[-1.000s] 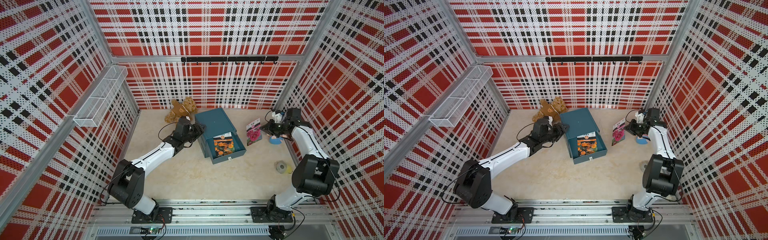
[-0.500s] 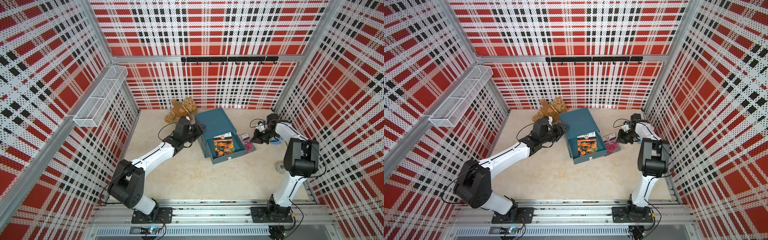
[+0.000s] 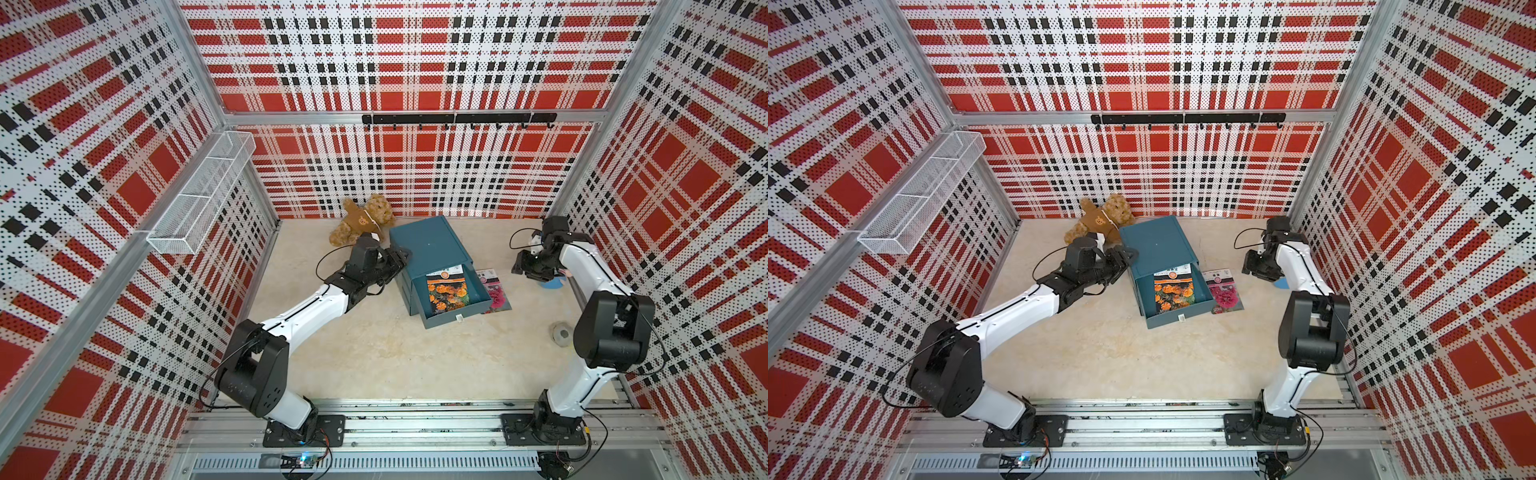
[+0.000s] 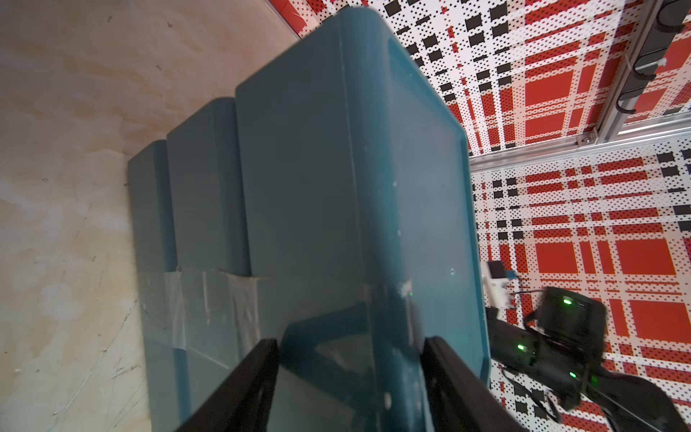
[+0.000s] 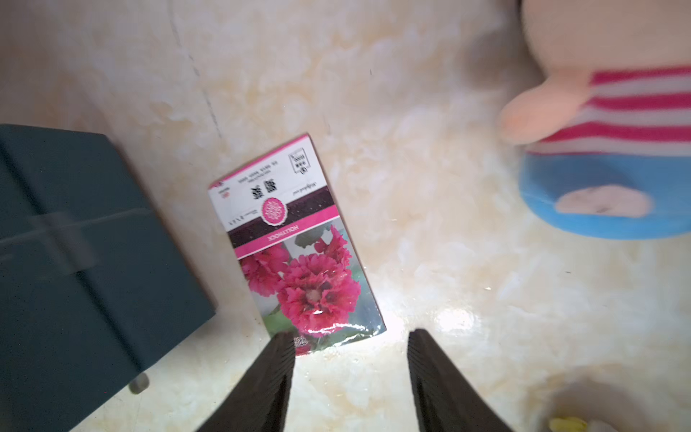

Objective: Take the seed bags out of the drawer
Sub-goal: Pick up the seed packet from the drawer.

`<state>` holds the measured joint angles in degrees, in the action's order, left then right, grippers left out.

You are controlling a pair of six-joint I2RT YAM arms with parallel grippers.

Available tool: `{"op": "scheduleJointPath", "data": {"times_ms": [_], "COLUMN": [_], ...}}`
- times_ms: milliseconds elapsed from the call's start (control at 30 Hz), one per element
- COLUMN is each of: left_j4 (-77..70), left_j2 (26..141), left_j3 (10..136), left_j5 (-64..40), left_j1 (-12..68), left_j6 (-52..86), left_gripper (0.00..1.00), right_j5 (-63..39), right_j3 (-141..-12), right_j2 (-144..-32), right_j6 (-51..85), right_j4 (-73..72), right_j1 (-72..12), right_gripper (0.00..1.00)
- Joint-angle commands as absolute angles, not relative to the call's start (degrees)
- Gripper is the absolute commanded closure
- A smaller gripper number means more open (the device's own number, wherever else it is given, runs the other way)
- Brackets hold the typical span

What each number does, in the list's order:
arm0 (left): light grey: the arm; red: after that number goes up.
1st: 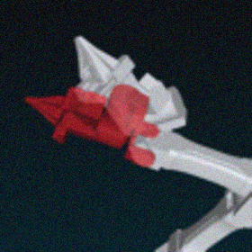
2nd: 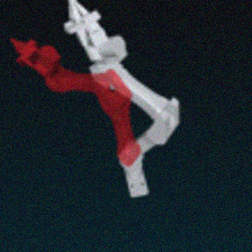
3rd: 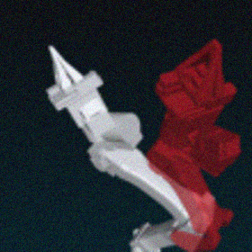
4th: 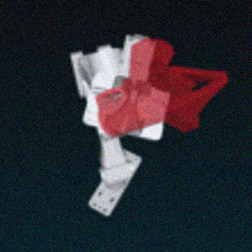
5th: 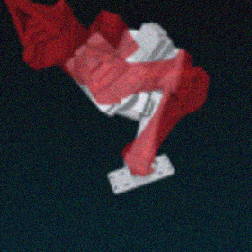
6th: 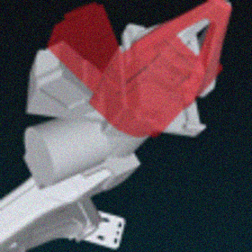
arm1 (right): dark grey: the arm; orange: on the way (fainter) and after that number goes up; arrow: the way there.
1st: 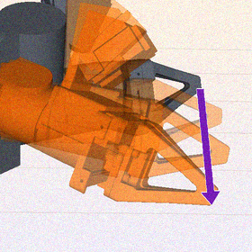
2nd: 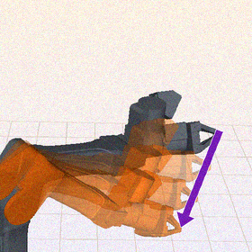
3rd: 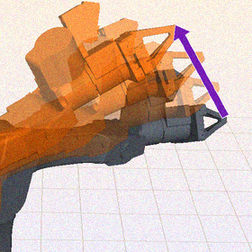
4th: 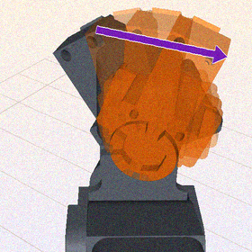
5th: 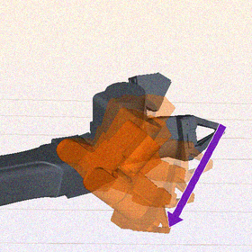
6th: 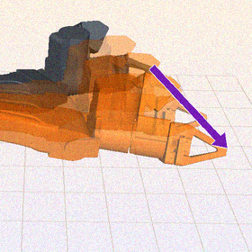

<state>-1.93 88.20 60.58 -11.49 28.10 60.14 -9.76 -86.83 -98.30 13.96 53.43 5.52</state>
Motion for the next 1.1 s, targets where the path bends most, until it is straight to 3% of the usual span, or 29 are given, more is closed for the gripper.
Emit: {"op": "scheduleJointPath", "data": {"times_ms": [0,267,433,600,1067], "left_j4": [2.8,3.0,3.0,3.0,-0.4], "left_j2": [87.7,87.2,87.2,87.1,86.4], "left_j3": [59.3,59.0,59.1,59.5,57.6], "left_j5": [-10.5,-10.5,-10.5,-9.9,-12.0], "left_j1": [27.7,27.6,27.9,28.3,28.4], "left_j6": [59.1,58.0,57.1,56.2,57.7], "left_gripper": [0.34,0.32,0.32,0.32,0.32], "right_j5": [-7.6,0.2,6.3,9.8,16.0], "right_j3": [-91.6,-97.9,-95.7,-91.1,-89.2], "right_j2": [-89.9,-83.8,-84.7,-86.1,-92.3], "right_j6": [16.9,29.6,38.6,43.0,45.5], "right_j4": [55.3,60.6,61.0,60.0,62.0], "right_j1": [-0.6,-25.5,-36.2,-39.6,-39.4], "right_gripper": [0.42,0.4,0.39,0.37,0.22]}}
